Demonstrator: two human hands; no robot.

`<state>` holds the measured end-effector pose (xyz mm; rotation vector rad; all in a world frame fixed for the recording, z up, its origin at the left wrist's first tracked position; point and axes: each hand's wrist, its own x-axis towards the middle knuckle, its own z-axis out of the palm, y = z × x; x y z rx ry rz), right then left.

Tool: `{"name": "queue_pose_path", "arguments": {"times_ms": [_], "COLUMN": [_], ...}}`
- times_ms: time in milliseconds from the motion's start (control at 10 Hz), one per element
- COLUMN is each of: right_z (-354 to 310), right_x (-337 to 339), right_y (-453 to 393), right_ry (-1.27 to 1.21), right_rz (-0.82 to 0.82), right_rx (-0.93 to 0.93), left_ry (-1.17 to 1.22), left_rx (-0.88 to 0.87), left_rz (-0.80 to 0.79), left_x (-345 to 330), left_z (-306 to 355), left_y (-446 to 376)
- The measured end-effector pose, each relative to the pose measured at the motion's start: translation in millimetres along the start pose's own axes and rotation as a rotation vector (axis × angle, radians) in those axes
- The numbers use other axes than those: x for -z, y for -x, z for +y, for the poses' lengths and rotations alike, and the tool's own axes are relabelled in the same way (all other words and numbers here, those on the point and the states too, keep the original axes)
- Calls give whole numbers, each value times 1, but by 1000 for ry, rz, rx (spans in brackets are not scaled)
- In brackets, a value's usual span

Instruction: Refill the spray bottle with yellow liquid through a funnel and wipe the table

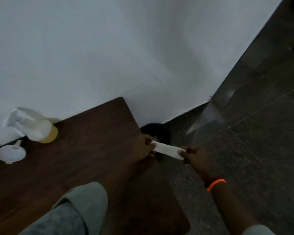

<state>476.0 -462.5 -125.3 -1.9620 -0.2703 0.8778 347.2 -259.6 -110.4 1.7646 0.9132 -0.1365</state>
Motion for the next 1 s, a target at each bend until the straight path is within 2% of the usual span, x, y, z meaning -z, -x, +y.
{"name": "queue_pose_path", "arguments": {"times_ms": [200,400,600,800,1000], "right_z": [24,59,106,146,195], "right_x": [2,-39,-95,-137,-149], "right_y": [-111,-198,-265,-294,-302], "right_ry": [-85,-92,-63,-77,134], "right_rz": [33,36,-69,-183,-224], "right_rx": [-112,-189,-248,-279,-306], "left_ry": [-367,-591,-741,-821,-837], "left_rx": [-122,55,185,234,222], "left_rz": [31,-63,-99,-162,-160], "left_x": [-17,-32,-56,-77,-78], "left_z": [30,20,-14,-46,-66], "left_y": [-112,-211,-271,-309,-315]}}
